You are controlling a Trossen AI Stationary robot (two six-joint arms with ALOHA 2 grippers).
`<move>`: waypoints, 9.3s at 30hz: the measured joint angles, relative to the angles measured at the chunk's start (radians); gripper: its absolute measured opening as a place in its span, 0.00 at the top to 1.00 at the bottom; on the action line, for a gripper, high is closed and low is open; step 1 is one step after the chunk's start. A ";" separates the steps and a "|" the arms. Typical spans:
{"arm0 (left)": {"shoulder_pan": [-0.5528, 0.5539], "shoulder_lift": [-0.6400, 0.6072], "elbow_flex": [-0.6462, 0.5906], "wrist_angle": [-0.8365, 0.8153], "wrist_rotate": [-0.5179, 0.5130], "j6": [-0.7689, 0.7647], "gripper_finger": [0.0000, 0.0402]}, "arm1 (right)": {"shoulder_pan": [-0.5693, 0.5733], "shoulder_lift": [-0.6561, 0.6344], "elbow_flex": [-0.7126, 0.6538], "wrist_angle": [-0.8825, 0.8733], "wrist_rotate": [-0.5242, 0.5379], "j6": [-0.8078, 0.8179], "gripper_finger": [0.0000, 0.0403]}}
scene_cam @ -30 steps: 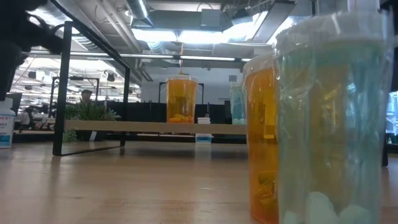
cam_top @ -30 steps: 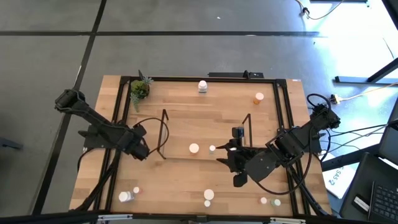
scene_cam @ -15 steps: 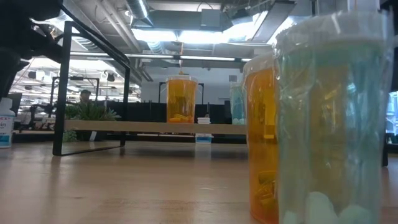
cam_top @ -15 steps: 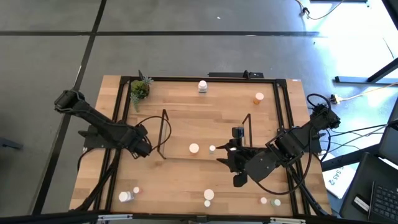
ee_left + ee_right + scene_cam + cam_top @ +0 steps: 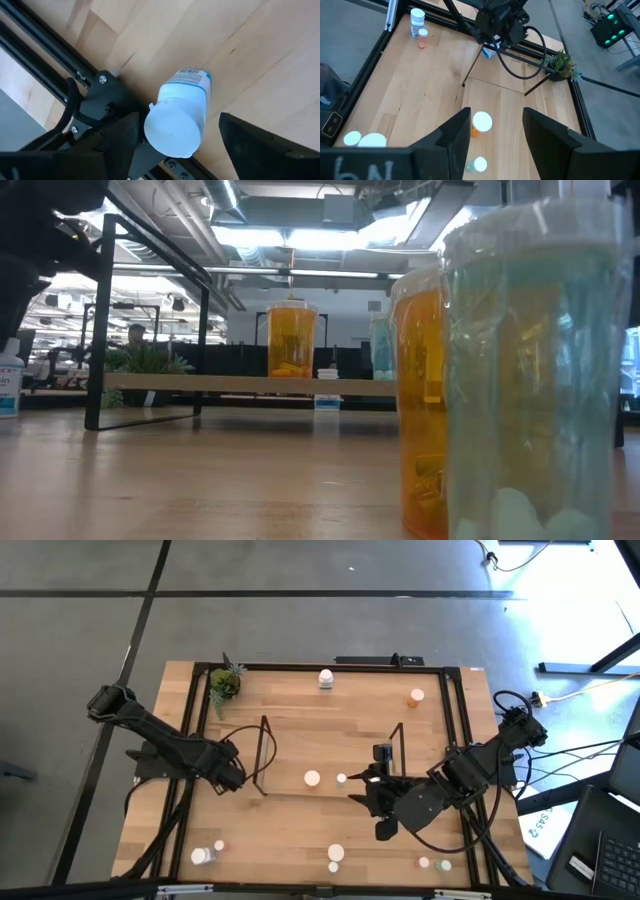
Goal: Pick and place medicine bottles onto shelf by color
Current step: Put the middle white pill bottle on the shelf
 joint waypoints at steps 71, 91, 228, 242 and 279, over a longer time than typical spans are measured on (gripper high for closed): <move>-0.104 0.002 0.031 0.129 0.097 0.072 0.59 | 0.000 0.000 0.000 -0.010 -0.001 0.002 0.55; -0.317 0.002 0.532 -0.205 0.021 0.019 0.60 | 0.000 0.000 0.000 -0.052 0.000 0.086 0.55; 0.177 0.549 0.716 0.095 0.026 0.825 0.50 | -0.002 0.001 0.000 -0.077 0.149 0.185 0.55; 0.177 0.549 0.716 0.095 0.018 0.831 0.50 | -0.002 0.000 0.000 -0.076 0.039 0.180 0.55; 0.177 0.549 0.716 0.105 0.018 0.824 0.39 | -0.002 0.000 0.000 -0.066 -0.063 0.178 0.55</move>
